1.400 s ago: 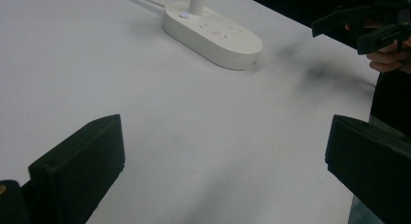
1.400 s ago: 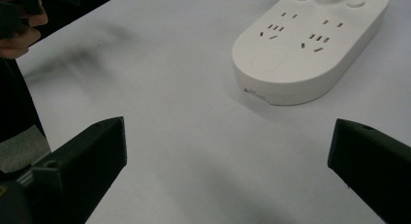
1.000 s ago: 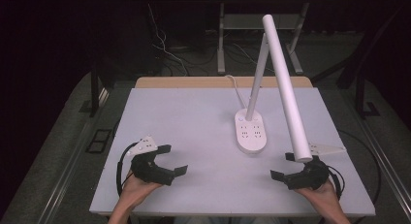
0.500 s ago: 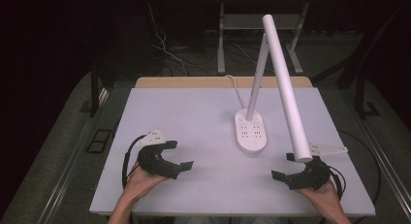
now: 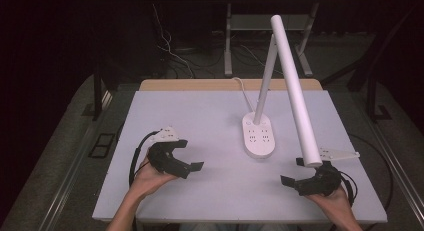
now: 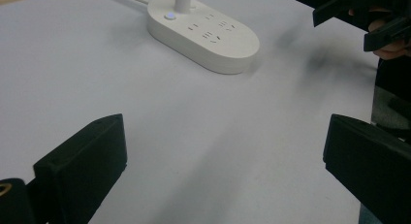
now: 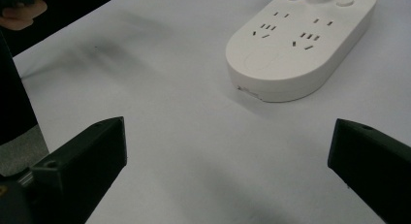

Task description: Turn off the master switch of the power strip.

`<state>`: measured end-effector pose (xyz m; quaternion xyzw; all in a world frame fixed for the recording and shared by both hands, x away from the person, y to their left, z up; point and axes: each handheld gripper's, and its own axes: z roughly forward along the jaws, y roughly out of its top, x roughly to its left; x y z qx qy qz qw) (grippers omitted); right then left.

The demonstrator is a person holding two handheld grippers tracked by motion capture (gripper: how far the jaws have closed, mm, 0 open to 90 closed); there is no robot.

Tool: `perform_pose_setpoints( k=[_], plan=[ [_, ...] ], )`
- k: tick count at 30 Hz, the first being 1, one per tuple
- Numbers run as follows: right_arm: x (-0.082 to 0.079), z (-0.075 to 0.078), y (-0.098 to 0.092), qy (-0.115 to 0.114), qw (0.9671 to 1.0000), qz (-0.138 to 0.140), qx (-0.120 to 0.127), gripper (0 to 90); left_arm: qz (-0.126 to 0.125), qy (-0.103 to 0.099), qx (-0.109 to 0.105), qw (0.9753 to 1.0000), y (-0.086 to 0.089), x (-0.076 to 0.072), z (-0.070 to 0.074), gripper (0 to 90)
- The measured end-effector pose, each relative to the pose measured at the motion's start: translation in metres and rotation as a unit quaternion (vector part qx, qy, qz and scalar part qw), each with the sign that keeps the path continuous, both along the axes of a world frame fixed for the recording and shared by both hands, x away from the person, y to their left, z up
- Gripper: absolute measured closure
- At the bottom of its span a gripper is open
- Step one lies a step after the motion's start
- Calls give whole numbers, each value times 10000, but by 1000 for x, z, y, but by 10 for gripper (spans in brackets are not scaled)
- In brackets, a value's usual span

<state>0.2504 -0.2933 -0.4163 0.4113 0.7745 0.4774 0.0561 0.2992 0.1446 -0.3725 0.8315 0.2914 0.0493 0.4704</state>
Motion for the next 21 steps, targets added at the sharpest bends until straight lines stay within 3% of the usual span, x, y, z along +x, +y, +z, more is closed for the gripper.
perform_pose_setpoints(
  k=[21],
  plan=[
    [2,-1,0,-22,10000,30,-50,0,-140,13,197,9997,-23,26,9,14]
  ],
)
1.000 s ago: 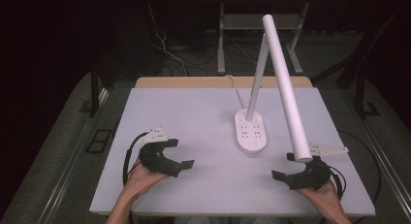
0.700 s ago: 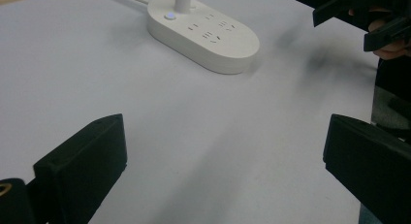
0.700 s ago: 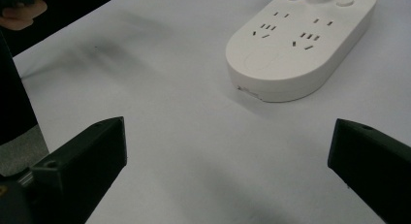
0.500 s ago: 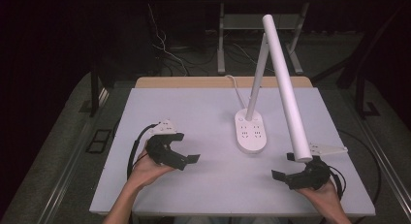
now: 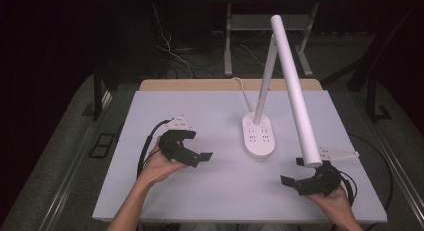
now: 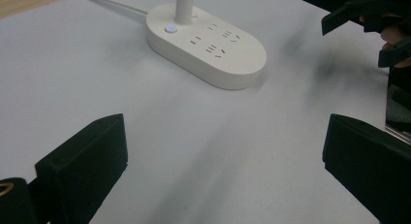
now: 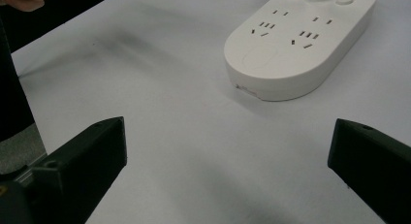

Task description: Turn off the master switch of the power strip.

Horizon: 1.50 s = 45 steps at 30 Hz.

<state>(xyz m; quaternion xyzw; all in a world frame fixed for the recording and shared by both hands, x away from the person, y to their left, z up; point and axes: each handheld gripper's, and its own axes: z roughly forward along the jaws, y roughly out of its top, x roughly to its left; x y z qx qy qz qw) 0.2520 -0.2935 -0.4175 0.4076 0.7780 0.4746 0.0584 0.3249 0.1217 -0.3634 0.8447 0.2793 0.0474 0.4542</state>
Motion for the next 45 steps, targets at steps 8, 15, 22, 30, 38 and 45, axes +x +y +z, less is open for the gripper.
perform_pose_setpoints(
  k=[8,15,22,30,38,45],
  plan=[
    [-1,1,-2,-20,10000,-6,-2,0,-41,31,48,10000,-11,13,1,15],
    [-1,0,-4,-20,10000,-27,0,0,-76,54,74,9999,-21,23,1,16],
    [-1,1,-4,5,10000,-37,4,0,-99,51,97,9999,-26,32,5,18],
    [-2,1,-4,-7,10000,-56,12,0,-163,29,93,9998,-34,44,9,20],
    [-2,1,-5,-5,10000,-55,8,0,-241,16,165,9996,-41,56,11,22],
    [-2,1,-5,-9,10000,-57,15,0,-222,17,128,9997,-48,65,13,23]
  ],
)
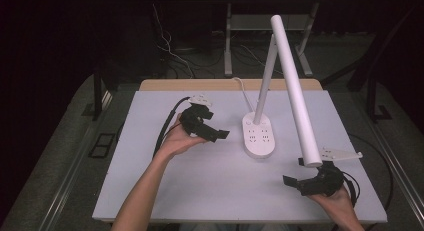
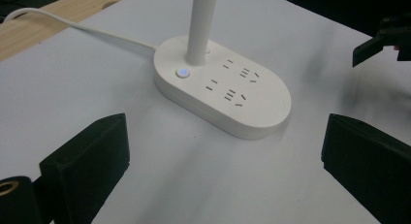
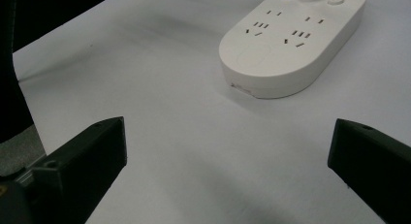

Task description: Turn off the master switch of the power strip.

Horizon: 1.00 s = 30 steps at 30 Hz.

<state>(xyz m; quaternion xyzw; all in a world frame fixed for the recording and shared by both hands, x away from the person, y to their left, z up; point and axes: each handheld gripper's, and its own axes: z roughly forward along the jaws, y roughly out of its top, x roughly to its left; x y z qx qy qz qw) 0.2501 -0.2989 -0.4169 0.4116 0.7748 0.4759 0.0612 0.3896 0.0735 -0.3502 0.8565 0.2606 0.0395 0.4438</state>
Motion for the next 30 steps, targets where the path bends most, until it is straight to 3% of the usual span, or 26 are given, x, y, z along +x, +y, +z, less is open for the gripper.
perform_pose_setpoints(
  k=[15,30],
  plan=[
    [-1,0,-2,14,10000,-20,0,0,-29,52,-67,10000,-15,21,0,28],
    [-1,0,-4,7,10000,-23,5,0,43,87,46,9999,-32,40,-2,38]
  ],
)
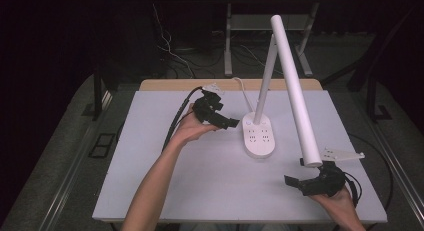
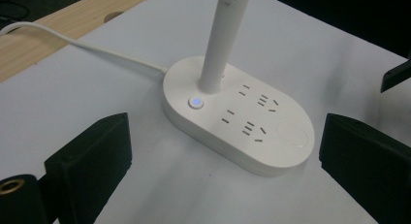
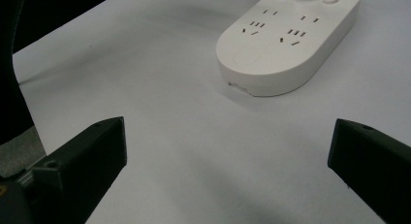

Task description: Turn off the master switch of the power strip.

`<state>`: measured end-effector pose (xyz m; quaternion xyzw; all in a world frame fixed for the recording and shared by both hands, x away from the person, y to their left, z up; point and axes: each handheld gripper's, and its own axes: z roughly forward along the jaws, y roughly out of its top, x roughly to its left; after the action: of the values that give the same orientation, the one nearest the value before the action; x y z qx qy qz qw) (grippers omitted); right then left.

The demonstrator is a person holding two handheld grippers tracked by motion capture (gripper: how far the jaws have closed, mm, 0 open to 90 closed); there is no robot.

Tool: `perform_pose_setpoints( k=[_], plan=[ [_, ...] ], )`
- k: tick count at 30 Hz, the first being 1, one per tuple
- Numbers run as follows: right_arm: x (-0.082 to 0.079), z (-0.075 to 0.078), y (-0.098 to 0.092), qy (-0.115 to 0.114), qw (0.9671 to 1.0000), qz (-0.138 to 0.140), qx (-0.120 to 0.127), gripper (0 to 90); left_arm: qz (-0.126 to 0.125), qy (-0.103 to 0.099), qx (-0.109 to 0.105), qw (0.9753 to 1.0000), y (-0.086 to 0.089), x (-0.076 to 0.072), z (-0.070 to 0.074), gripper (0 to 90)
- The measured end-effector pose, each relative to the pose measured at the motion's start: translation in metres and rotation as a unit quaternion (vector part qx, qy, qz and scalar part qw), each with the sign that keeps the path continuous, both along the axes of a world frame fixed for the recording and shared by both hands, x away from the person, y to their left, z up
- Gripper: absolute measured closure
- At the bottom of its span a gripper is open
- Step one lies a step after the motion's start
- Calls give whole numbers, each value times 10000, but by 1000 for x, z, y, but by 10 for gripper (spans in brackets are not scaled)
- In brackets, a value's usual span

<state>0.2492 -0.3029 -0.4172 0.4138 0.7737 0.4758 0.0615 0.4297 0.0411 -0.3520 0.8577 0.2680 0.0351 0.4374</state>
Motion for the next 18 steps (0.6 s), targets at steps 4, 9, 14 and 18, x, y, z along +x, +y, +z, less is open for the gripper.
perform_pose_setpoints(
  k=[4,9,14,18],
  plan=[
    [0,0,-1,21,10000,-4,-2,0,10,-5,51,10000,-3,7,-3,42],
    [0,0,-1,4,10000,-24,18,0,90,48,-8,9999,-3,14,-9,58],
    [0,0,-1,6,10000,-11,6,0,175,95,-45,9998,-3,20,-17,66],
    [0,0,-1,12,10000,-3,-3,0,208,149,-98,9996,-5,23,-21,75]
  ],
)
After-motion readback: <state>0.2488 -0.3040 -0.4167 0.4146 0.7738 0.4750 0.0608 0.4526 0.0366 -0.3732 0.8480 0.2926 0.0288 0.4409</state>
